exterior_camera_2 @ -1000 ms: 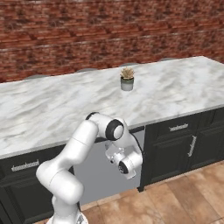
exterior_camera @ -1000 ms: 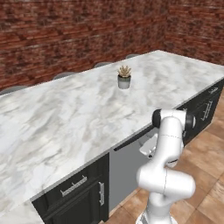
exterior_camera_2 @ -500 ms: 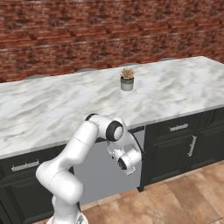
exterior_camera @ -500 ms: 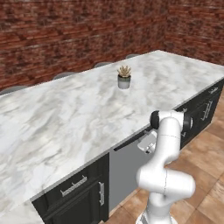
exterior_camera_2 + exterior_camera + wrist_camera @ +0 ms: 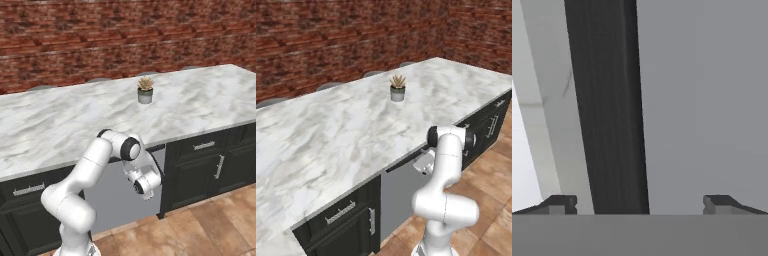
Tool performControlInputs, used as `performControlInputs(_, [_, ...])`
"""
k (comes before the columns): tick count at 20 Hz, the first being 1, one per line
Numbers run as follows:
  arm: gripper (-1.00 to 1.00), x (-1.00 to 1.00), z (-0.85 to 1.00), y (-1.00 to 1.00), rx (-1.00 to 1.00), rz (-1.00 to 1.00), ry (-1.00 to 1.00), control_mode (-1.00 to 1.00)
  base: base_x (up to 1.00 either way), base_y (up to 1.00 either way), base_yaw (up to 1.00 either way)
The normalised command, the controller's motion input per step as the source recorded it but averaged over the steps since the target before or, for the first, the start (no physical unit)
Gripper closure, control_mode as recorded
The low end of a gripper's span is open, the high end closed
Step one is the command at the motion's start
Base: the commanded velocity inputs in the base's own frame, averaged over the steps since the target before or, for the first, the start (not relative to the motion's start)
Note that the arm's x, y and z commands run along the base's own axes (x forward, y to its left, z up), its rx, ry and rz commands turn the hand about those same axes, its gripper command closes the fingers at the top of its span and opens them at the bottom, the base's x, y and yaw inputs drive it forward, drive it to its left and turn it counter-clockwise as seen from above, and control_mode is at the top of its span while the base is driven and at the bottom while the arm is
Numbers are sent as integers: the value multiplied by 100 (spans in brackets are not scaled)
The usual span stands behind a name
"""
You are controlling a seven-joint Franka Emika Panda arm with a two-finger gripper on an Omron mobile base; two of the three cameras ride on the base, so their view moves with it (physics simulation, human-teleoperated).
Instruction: Open the dishwasher door and pull out the top rack.
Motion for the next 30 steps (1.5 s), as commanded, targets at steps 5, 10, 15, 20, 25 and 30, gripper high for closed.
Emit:
performControlInputs(5, [100,3,37,7,-1,-1,-6,-100,0,0,0])
performControlInputs(10, [100,17,6,11,-5,-1,4,-100,0,0,0])
performControlInputs(15, [100,2,0,10,-10,0,8,-100,0,0,0])
performControlInputs(20, [100,0,-14,-11,-10,-5,11,-100,0,0,0])
performControlInputs(25, [100,-26,-47,-83,-14,-5,25,-100,0,0,0])
performControlInputs(30, [100,-50,-72,-100,-14,-5,32,-100,0,0,0])
